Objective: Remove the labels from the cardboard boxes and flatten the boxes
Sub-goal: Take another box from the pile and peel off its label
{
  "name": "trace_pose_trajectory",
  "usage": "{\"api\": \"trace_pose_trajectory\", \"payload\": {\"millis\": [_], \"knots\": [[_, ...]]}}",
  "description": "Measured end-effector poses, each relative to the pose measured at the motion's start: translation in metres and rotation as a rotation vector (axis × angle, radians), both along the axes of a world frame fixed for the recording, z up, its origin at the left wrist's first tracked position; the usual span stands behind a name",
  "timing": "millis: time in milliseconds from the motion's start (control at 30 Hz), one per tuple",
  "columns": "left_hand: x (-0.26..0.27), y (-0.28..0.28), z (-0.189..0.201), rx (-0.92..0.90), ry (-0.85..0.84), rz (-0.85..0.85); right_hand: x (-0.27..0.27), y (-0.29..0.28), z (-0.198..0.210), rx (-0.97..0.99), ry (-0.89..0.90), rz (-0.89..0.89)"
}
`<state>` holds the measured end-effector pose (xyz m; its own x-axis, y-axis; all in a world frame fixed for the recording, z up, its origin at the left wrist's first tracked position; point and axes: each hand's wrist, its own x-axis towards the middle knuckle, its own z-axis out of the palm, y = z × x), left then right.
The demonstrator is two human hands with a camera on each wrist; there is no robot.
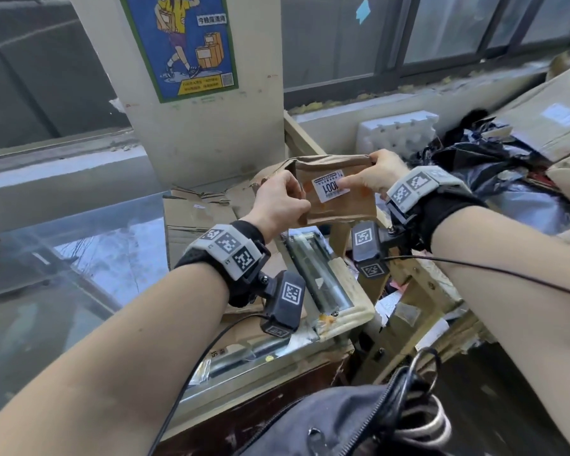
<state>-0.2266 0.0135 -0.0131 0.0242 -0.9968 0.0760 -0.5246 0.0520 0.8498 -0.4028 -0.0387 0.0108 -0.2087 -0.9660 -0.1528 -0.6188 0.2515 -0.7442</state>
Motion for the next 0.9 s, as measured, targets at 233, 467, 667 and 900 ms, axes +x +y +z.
{"api": "trace_pose_trajectory", "payload": {"millis": [233, 467, 667, 900], "knots": [[-0.01, 0.009, -0.029, 0.015, -0.078, -0.019, -0.005, 0.023, -0.032, 0.019, -0.032, -0.098], [-0.019, 0.027, -0.06, -0.035, -0.203, -0.017, -0.014, 0.045, -0.068, 0.068, 0.027, -0.247], [-0.034, 0.043, -0.071, -0.131, -0.172, 0.066, -0.028, 0.067, -0.093, 0.229, -0.13, -0.093], [-0.053, 0.061, -0.087, -0.228, -0.207, 0.3, -0.059, 0.108, -0.121, 0.558, -0.237, 0.024]]}}
